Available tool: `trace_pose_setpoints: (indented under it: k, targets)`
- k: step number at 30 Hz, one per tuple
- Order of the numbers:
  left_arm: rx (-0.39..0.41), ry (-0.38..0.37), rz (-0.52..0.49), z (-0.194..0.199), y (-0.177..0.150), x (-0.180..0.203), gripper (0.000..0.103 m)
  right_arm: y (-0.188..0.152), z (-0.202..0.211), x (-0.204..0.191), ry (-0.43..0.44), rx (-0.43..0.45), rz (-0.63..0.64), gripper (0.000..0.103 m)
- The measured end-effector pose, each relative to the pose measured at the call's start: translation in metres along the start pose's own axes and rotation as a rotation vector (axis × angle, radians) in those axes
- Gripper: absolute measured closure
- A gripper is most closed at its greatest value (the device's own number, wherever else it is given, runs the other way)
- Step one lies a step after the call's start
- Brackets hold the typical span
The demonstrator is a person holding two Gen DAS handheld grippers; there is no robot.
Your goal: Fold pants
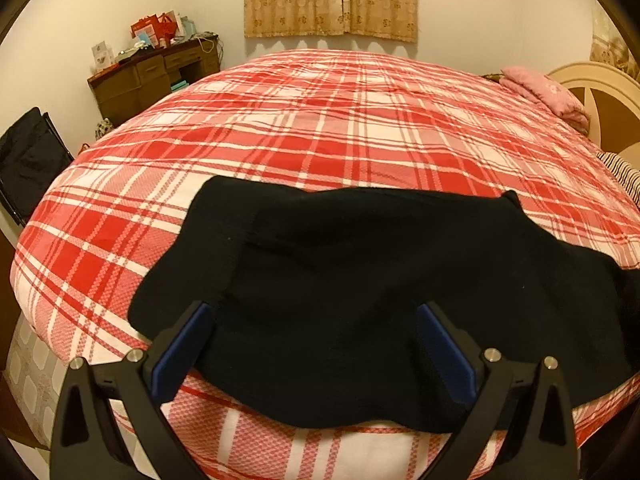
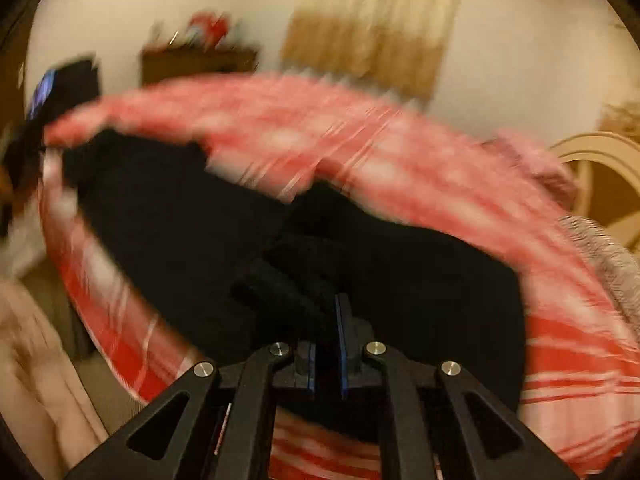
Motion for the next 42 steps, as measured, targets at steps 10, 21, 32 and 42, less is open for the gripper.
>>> trace_pose_setpoints:
  k: [10, 21, 32, 42]
  targets:
    - [0.000, -0.027, -0.013, 0.000, -0.004, 0.007, 0.000, 0.020, 0.048, 0.028, 0.288, 0.144, -0.285, 0.025]
    - [0.017, -0.026, -0.104, 0.004, -0.008, 0.029, 0.000, 0.013, 0.037, 0.081, 0.273, 0.098, -0.467, 0.064]
    - [0.039, -0.127, -0.149, 0.024, -0.018, 0.069, 0.000, 0.003, 0.019, -0.002, 0.141, 0.054, -0.192, 0.041]
    - [-0.018, -0.240, -0.253, 0.031, -0.044, 0.126, 0.000, -0.006, 0.007, 0.006, 0.030, 0.028, -0.166, 0.061]
Point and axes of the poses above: each gripper's, at about its wrist camera, not at the fingertips, and z roughly against the way its jaws point, x to its right, y to its top, the point moved 7 cm from there along -z, roughly the way its jaws point, and after that the axes turned 1 degree about -z, right-handed, at the moved point
